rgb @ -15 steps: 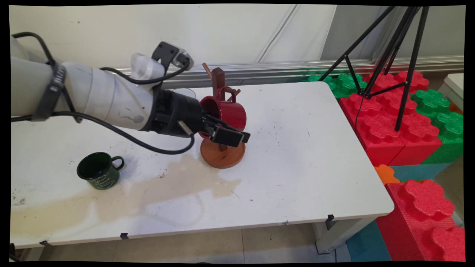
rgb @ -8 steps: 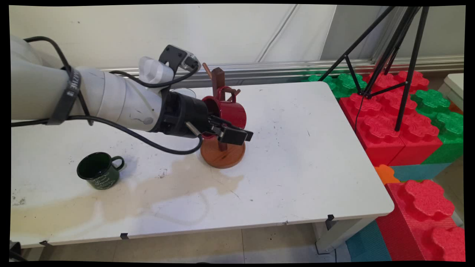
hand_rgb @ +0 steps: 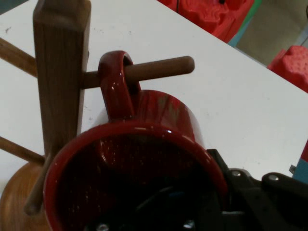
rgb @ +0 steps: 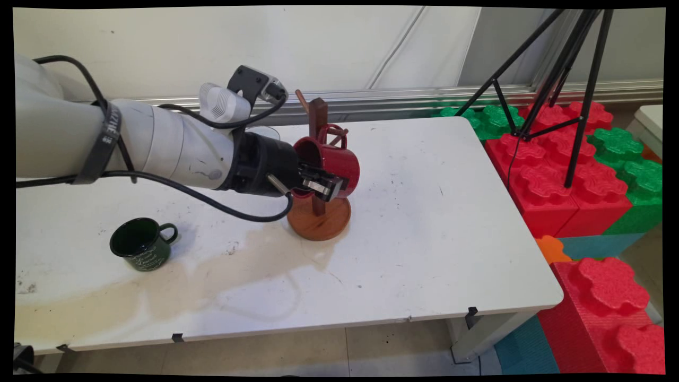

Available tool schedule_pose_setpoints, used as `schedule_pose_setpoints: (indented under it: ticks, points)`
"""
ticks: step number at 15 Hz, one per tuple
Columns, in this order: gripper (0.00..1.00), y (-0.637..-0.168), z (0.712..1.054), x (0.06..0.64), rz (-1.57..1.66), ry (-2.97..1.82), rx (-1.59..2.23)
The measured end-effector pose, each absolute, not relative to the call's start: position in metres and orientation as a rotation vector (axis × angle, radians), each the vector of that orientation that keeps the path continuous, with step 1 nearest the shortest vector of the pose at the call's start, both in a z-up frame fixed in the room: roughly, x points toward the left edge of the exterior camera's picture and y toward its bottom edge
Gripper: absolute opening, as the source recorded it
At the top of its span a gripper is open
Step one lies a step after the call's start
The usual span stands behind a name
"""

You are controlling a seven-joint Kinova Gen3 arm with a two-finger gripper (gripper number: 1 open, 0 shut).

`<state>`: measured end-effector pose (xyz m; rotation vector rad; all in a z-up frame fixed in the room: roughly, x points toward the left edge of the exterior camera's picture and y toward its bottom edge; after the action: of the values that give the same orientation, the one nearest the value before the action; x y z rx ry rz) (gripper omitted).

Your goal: Place the picked object on the table

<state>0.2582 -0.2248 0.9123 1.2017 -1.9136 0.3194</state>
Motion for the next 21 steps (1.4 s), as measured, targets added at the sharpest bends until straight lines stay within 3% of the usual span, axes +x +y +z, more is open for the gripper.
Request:
schedule_pose_setpoints:
  ticks: [21]
  points:
    - [0.00, -0.192, 0.930, 0.251, 0.298, -1.909, 1.046]
